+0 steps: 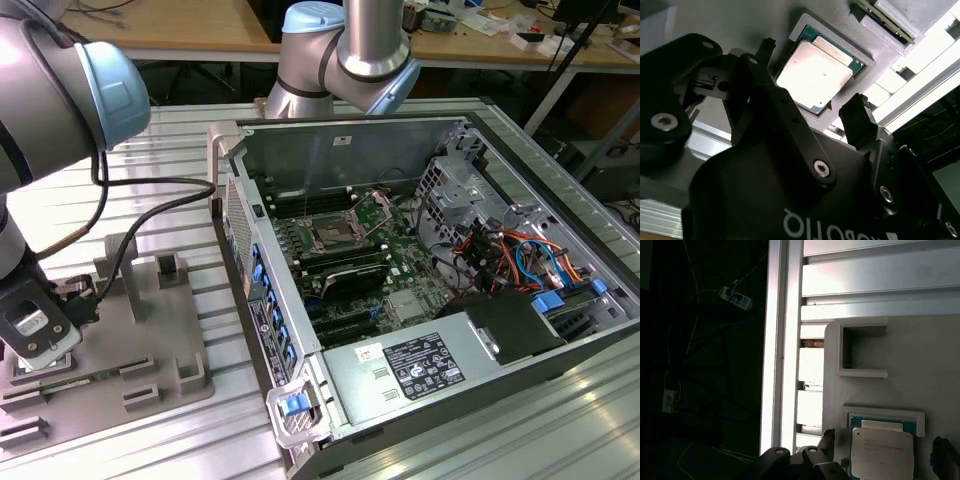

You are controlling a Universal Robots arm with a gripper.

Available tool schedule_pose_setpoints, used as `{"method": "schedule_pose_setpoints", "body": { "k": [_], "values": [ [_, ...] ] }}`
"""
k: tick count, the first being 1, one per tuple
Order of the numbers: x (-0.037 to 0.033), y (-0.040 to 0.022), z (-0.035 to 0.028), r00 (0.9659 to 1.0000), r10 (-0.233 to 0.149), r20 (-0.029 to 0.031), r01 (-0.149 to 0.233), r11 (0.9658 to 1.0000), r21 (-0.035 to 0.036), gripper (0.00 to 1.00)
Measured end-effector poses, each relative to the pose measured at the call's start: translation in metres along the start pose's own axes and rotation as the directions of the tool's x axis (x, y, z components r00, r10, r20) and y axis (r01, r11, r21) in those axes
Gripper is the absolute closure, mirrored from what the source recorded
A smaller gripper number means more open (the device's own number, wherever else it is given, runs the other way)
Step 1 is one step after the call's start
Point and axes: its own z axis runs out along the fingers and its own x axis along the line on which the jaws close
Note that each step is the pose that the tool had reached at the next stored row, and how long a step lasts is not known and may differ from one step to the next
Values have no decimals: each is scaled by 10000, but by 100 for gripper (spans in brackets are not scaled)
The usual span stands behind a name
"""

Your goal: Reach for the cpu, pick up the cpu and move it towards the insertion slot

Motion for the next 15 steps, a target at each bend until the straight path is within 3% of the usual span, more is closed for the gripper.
{"method": "schedule_pose_setpoints", "body": {
  "k": [1,2,3,8,11,15],
  "values": [
    [10,-9,7,10000,11,8,-11,10000,0,29],
    [8,-11,6,10000,11,6,-11,10000,1,29],
    [4,-11,6,10000,11,5,-11,10000,1,45],
    [1,-10,-2,10000,10,10,-10,10000,-1,45],
    [3,-5,-101,10000,11,7,-11,10000,0,45],
    [4,-3,-145,10000,11,7,-11,10000,1,45]
  ]
}}
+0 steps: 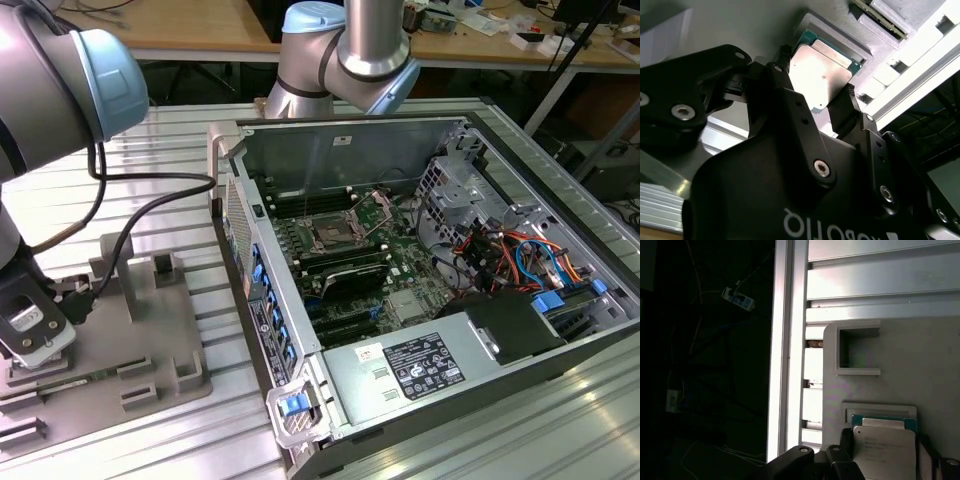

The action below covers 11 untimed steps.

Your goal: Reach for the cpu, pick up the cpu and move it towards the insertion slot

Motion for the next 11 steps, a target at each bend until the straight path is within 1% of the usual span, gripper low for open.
{"method": "schedule_pose_setpoints", "body": {
  "k": [11],
  "values": [
    [0,1,-25,10000,0,0,0,10000,-3,45]
  ]
}}
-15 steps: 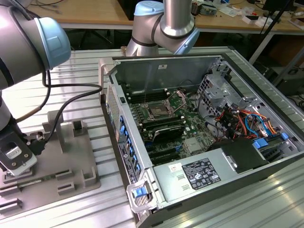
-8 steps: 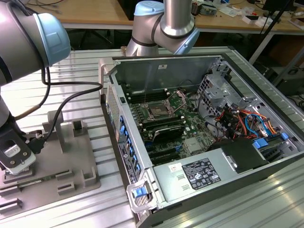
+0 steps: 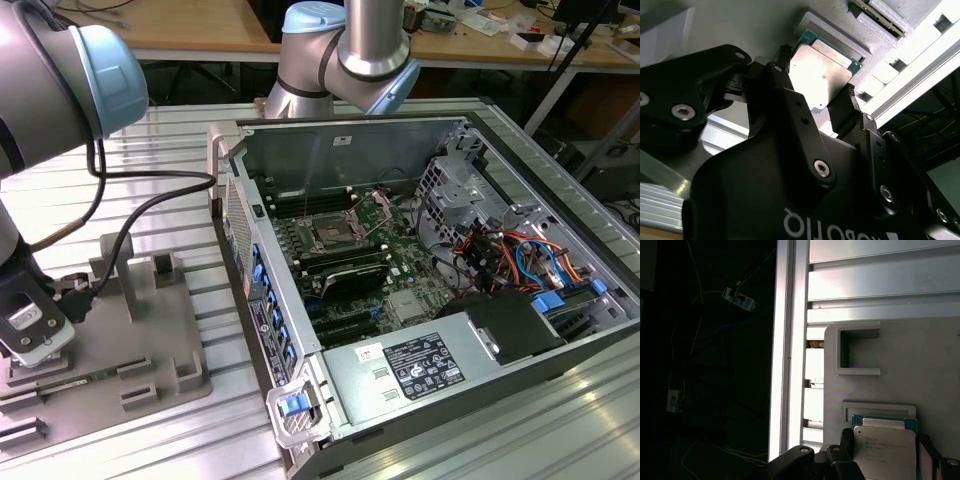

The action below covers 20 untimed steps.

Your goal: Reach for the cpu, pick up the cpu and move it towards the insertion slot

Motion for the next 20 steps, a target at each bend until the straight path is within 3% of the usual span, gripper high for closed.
{"method": "schedule_pose_setpoints", "body": {
  "k": [20],
  "values": [
    [1,3,-68,10000,0,-2,0,10000,-17,45]
  ]
}}
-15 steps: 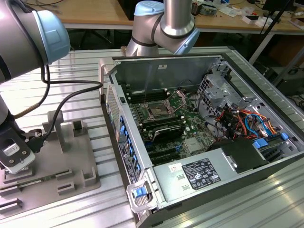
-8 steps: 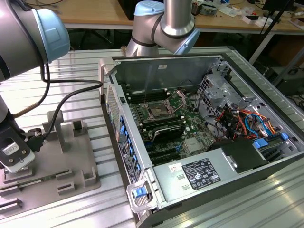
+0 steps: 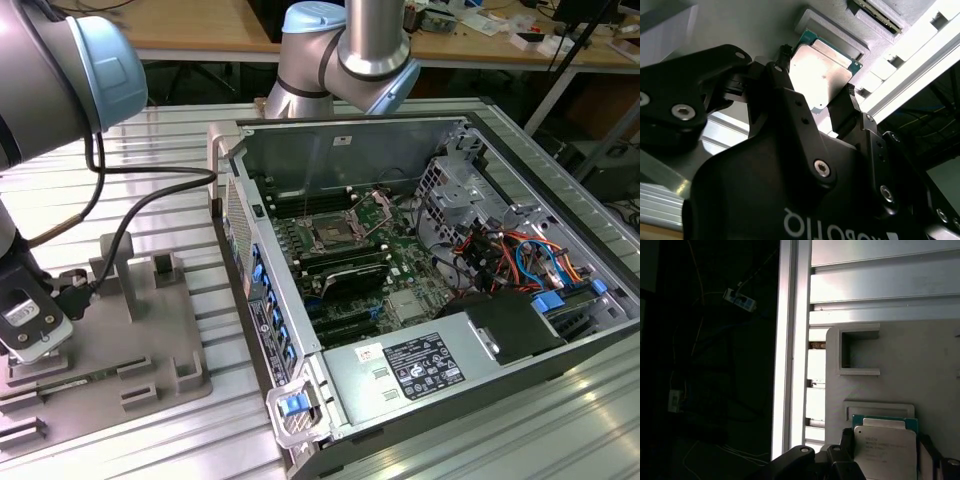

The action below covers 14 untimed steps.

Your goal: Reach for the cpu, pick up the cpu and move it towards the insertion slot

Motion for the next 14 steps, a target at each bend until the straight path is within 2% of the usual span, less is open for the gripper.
{"method": "schedule_pose_setpoints", "body": {
  "k": [7,14],
  "values": [
    [-2,1,-13,10000,-1,3,1,10000,-2,45],
    [-3,3,-57,10000,-1,2,1,10000,-1,45]
  ]
}}
